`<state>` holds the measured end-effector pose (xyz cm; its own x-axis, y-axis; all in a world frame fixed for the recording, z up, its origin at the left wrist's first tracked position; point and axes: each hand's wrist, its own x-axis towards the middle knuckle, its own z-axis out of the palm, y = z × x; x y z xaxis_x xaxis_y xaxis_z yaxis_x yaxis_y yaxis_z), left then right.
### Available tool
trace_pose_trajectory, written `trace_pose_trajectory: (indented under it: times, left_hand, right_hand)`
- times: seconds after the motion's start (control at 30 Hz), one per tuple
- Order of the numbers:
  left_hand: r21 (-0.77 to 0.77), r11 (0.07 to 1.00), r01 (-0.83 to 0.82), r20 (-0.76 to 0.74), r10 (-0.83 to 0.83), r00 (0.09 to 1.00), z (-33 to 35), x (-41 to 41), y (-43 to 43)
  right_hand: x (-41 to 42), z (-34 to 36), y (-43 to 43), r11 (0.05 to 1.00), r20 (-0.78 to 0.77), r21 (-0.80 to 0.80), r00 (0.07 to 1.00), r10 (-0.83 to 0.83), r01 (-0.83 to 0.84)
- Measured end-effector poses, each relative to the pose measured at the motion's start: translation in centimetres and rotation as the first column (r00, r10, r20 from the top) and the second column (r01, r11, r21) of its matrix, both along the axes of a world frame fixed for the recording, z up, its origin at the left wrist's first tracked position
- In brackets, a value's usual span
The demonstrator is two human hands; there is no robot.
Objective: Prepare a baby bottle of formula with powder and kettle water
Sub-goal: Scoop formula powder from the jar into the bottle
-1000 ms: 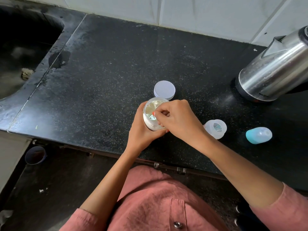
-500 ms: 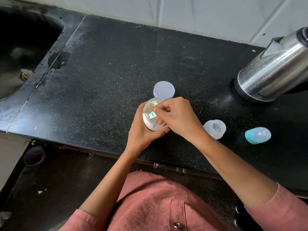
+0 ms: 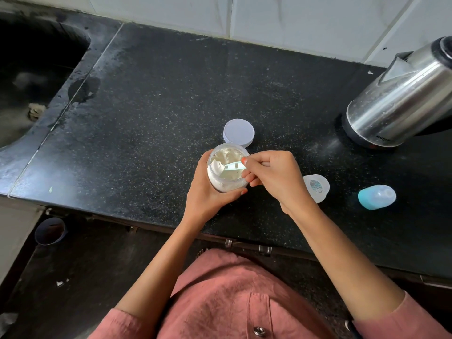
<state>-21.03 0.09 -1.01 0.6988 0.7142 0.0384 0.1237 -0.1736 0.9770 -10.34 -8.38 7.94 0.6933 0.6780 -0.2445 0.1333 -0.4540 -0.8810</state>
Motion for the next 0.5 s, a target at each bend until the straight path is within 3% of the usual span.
trace_pose_trajectory:
  times: [0.23, 0.5]
  left_hand:
    - [0.015, 1.000, 0.005, -0.002, -0.005, 1.000, -0.1, 0.0, 0.0]
    - [0.024, 1.000, 0.016, 0.021, -0.016, 1.000, -0.4, 0.1, 0.1]
  right_hand:
    - [0.1, -0.3, -0.7, 0.996, -0.071, 0.028, 0.994, -0.081, 0.083]
    - [0.2, -0.9, -1.3, 0.990, -0.046, 0.042, 0.990, -0.132, 0.134]
